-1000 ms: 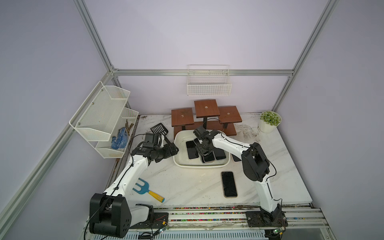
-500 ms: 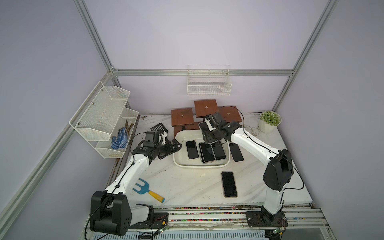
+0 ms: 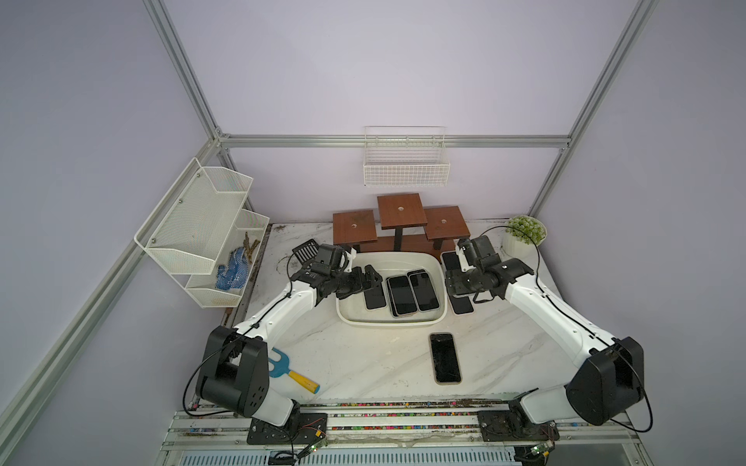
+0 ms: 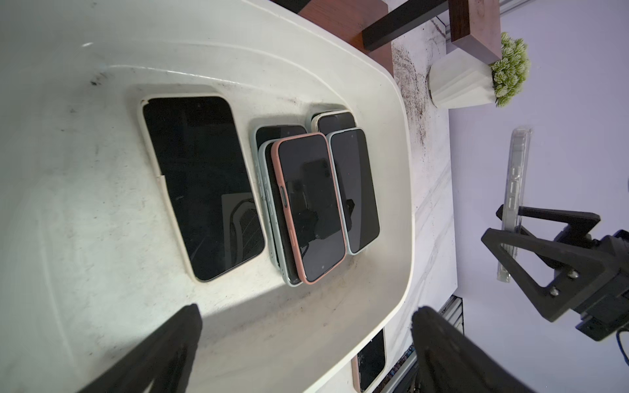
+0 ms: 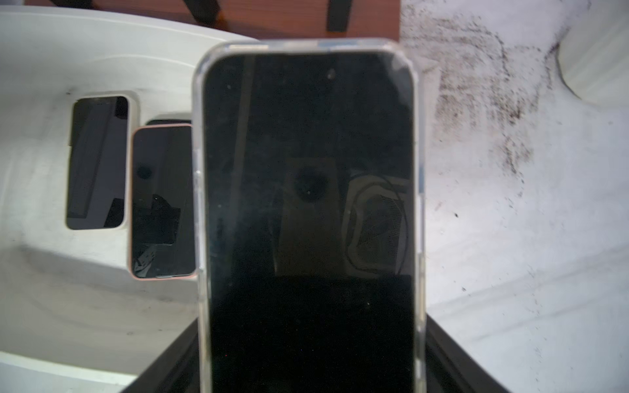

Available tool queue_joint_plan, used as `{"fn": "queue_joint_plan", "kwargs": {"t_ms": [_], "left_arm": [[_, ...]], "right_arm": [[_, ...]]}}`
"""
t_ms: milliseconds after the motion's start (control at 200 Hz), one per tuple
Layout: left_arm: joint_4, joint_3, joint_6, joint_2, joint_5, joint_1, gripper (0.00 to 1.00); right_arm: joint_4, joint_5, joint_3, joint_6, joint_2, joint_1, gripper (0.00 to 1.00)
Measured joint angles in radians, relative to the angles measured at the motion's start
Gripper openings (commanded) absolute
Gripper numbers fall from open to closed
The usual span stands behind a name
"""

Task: Take the phone out of the storage box
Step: Place the phone at the center of the board.

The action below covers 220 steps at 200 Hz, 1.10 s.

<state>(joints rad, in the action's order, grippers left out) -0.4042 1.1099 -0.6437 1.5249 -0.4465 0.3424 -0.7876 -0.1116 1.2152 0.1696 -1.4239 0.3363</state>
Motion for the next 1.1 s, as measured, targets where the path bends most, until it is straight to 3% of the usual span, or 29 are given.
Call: {"fn": "queue_joint_plan", "kwargs": {"t_ms": [310,670,1100], "left_arm": [[-0.004,0.032,0.003,0.014,0.0,0.01,1.0],[-0.059,0.02,0.039,-0.035,0.009,0.003,1.0],[-0.079,-0.017,0.054,-0.074,0.008,-0.04,1.0]], "right_arm": [[0.09,-0.049,-0.105,-0.066,-0.085,-0.18,0.3],[0.236,-0.142,-0.114,-0.156,-0.342,-0.206,0.28],[0.294,-0.142,-0.114,-0.194,-0.356,-0.237,0.3]]}}
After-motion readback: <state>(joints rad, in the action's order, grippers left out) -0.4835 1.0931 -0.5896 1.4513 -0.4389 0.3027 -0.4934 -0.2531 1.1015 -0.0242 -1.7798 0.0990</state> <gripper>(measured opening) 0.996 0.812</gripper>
